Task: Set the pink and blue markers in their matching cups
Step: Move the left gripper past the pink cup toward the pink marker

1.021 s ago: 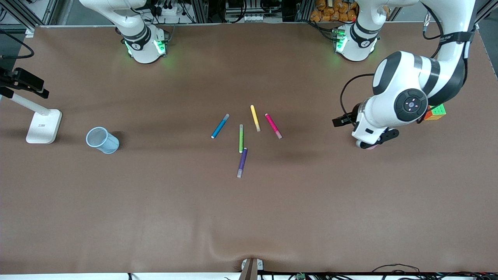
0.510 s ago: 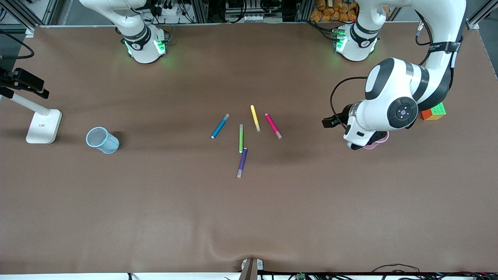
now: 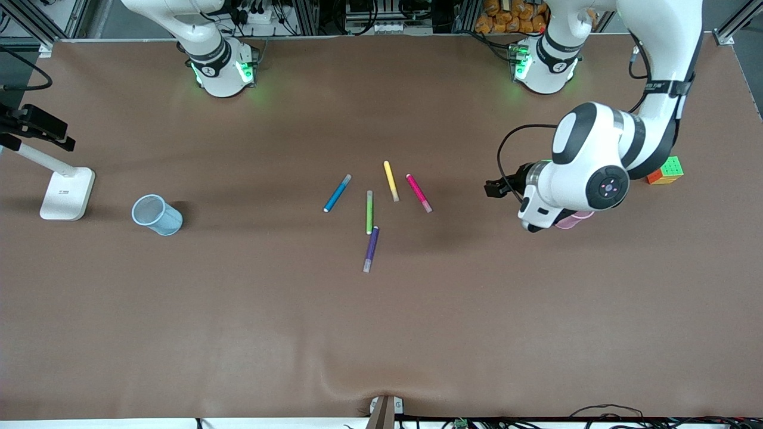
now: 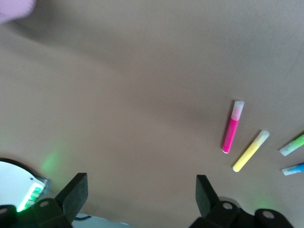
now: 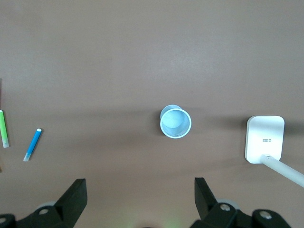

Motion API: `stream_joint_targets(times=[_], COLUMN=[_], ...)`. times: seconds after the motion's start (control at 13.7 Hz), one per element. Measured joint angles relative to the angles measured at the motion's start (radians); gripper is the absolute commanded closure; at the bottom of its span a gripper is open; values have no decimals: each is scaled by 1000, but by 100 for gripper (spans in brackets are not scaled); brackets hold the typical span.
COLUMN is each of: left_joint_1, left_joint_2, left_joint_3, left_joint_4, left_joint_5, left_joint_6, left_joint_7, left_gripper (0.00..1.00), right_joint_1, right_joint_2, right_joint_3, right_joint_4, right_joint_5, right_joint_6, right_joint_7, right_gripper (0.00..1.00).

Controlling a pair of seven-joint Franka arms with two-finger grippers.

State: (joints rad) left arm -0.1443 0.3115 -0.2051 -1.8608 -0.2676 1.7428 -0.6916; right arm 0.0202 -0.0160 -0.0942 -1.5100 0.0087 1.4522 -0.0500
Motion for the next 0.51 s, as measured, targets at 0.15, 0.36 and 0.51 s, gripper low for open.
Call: stream_joint_targets(times=[0.15,0.36,0.51], left_joint_1=[-11,-26,-44], left_joint_2=[26,54,70], left_joint_3=[0,-1,-1], left_joint_4=[0,1,1], left_joint_5=[-42,-87,-92], left_joint_6=[3,23,40], left_joint_7=[0,0,-3], left_gripper=[0,0,0], right_joint_1=[0,0,0], right_joint_2=[0,2,8], right_joint_3=[0,0,0], right_joint_4=[0,0,0], right_joint_5=[0,0,0], right_joint_6=[0,0,0], right_joint_7=[0,0,0], right_gripper=[0,0,0])
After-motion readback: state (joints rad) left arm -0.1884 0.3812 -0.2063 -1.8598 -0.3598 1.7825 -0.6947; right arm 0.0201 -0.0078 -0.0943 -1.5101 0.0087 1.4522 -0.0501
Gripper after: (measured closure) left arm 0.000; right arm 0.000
